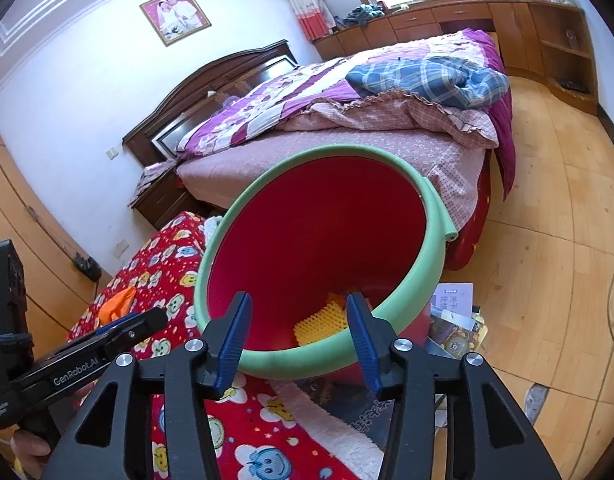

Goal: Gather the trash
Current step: 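Move both open tools back to the trash on the quilt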

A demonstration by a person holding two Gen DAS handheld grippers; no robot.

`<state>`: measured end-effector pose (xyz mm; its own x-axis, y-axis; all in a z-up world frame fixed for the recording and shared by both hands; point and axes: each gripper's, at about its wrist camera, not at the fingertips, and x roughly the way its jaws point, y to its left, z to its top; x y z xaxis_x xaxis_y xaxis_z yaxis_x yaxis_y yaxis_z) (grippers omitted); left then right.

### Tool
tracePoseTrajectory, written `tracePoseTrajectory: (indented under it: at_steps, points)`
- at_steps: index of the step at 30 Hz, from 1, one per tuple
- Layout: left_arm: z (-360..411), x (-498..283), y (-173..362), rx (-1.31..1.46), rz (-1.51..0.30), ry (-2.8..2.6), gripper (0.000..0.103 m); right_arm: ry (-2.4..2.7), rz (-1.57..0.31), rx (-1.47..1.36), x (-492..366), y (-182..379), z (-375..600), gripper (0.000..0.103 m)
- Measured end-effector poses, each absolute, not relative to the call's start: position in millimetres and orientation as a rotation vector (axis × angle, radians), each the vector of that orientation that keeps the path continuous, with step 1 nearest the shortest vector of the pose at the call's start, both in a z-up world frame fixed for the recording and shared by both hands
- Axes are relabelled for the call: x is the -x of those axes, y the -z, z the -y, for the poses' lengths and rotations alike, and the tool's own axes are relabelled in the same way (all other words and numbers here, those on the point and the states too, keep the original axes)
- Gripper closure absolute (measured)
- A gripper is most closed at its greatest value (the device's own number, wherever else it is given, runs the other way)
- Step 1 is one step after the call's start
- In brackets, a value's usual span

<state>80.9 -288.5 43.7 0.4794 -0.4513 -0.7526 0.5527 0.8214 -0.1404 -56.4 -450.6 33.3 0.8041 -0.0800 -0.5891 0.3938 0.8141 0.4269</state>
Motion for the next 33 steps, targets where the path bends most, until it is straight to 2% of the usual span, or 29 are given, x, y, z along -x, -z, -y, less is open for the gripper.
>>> tracePoseTrajectory:
  at_steps: [3, 7, 9, 11, 19, 22, 23, 25, 33]
  points:
    - [280, -79, -47, -0.122, -0.871, 0.6, 0.048, 0.268, -0.582, -0.561, 57, -36, 445, 0.041]
    - [265, -75, -51, -0.11, -0.849, 0.559, 0.03, 0.267, -0.576, -0.541, 57, -40, 437, 0.04]
    - [257, -74, -53, -0.102, -0.837, 0.534, 0.029, 0.269, -0.573, -0.531, 57, -42, 433, 0.032]
    - [249, -74, -54, -0.093, -0.83, 0.518, 0.028, 0.267, -0.569, -0.525, 57, -43, 428, 0.029]
    - [215, -73, -58, -0.048, -0.805, 0.473, 0.015, 0.227, -0.571, -0.498, 52, -45, 411, 0.027]
    - [202, -73, -60, -0.018, -0.801, 0.466, 0.014, 0.212, -0.573, -0.486, 50, -47, 403, 0.026]
    - [197, -74, -60, -0.01, -0.801, 0.462, 0.009, 0.207, -0.574, -0.483, 49, -47, 401, 0.026]
    - [188, -75, -60, 0.0, -0.802, 0.44, 0.005, 0.196, -0.575, -0.476, 47, -48, 395, 0.026]
    - [151, -77, -59, 0.026, -0.791, 0.375, 0.005, 0.151, -0.578, -0.455, 40, -49, 373, 0.024]
